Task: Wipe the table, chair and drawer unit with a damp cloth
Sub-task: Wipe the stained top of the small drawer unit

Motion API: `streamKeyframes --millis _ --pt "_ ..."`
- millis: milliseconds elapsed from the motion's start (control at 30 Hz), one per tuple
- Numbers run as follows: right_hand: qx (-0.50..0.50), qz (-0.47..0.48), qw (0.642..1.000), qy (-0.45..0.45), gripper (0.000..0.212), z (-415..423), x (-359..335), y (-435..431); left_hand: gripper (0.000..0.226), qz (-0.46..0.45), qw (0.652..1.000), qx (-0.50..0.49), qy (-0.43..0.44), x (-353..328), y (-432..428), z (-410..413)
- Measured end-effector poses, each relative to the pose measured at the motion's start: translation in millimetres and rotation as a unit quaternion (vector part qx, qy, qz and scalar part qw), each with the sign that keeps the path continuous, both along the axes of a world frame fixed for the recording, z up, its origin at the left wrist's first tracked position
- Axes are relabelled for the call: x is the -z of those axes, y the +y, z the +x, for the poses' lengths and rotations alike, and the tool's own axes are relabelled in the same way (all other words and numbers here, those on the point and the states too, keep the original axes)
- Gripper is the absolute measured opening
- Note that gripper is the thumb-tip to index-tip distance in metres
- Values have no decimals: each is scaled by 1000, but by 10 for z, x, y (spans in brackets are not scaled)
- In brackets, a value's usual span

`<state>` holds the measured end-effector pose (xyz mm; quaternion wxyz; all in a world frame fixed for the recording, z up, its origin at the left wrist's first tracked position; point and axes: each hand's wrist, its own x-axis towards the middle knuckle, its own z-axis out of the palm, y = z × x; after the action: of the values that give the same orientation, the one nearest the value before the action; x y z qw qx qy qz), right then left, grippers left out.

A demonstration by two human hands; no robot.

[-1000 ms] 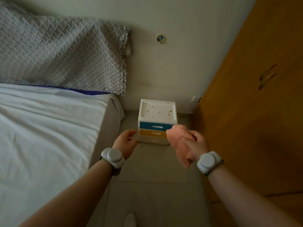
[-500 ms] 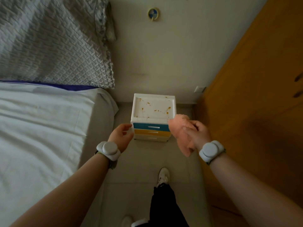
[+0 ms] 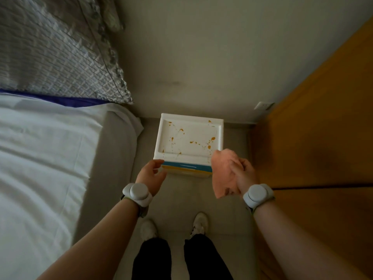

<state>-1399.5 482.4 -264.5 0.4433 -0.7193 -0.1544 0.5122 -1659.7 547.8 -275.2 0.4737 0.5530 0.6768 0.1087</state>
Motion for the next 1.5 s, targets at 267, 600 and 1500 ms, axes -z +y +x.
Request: streamKeyframes --millis 267,600,1500 --pt "21 -72 989 -130 17 4 887 495 37 -31 999 24 15 892 567 28" --pt "-22 -124 925 -357 16 -127 2185 940 58 7 986 131 99 2094 1169 -166" --pt "-479 -2 760 -439 78 -1969 2924 1232 63 125 901 307 279 2920 1365 -532"
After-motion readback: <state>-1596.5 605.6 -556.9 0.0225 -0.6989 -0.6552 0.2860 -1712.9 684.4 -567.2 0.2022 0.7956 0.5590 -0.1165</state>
